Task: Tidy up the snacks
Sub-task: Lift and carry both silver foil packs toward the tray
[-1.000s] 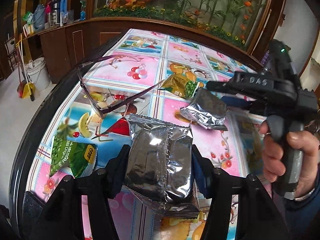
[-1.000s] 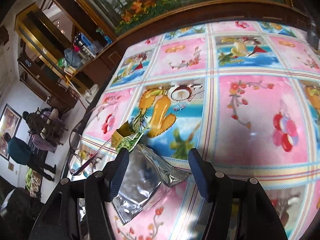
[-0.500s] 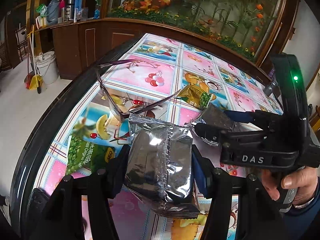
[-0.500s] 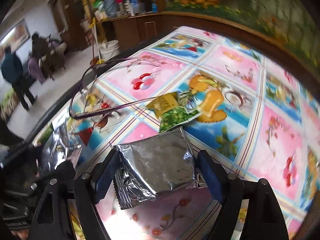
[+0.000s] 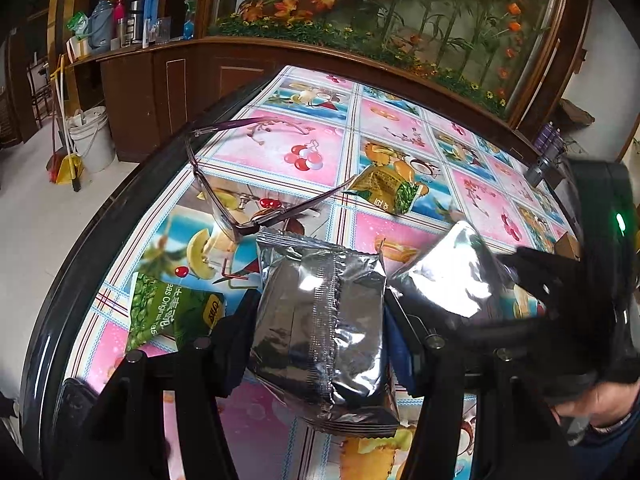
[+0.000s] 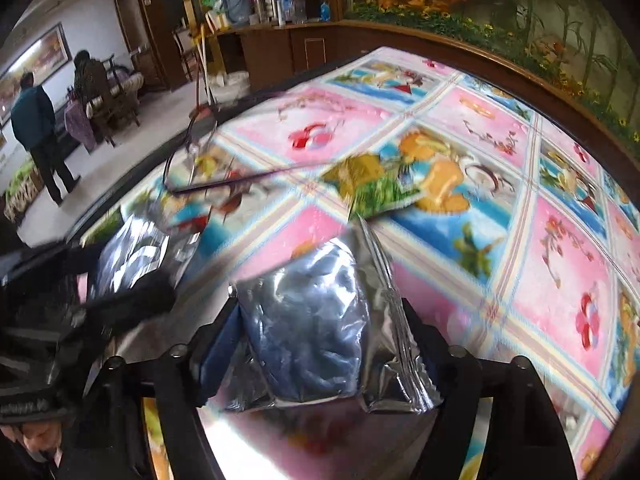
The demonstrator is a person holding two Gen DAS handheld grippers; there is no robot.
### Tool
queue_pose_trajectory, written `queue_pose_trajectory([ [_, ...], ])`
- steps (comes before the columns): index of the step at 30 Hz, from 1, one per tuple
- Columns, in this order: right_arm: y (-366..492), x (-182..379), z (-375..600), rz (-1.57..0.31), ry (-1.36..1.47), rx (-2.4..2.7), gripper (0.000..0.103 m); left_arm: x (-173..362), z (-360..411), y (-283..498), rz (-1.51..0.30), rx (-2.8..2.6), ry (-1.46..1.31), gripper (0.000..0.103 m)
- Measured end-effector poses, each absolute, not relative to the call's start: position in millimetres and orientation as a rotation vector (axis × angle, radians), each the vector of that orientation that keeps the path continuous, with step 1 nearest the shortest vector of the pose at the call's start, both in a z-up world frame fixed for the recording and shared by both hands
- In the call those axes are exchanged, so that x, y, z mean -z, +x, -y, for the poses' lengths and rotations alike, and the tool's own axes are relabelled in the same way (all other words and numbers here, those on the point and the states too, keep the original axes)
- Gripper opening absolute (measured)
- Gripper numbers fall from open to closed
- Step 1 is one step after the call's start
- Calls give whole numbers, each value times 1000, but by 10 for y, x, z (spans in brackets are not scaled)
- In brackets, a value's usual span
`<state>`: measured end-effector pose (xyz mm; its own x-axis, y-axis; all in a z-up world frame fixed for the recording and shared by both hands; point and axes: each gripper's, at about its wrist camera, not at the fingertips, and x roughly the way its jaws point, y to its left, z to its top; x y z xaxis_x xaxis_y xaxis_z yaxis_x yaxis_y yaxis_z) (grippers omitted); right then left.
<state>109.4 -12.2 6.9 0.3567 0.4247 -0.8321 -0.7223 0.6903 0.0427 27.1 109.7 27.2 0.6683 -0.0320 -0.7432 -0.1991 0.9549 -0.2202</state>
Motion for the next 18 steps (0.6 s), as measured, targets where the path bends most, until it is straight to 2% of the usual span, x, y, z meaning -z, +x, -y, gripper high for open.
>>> queue_pose_trajectory([
  [5,925,-62,395,-927,-331,-724,75,-287,-1060,255,-826,-83,-283,58],
  [6,900,-69,486,-919,-298,-722,67,-285,-1044,256,-825,-80,-279,58],
  [7,893,-75,555,-914,-264,-722,52,-287,-1022,258,-824,-75,-271,58],
  [9,904,-82,715,-923,-162,-734,42,-295,-968,260,-820,-63,-249,58],
  [12,966,-82,869,-922,-52,-762,44,-304,-928,252,-814,-50,-232,58],
  [13,1005,-82,908,-943,-4,-773,56,-309,-926,250,-812,-51,-230,58],
  [15,1076,-124,980,-966,90,-747,73,-316,-936,259,-807,-64,-229,58],
  [18,1131,-233,972,-967,130,-709,74,-336,-994,245,-792,-102,-245,58],
])
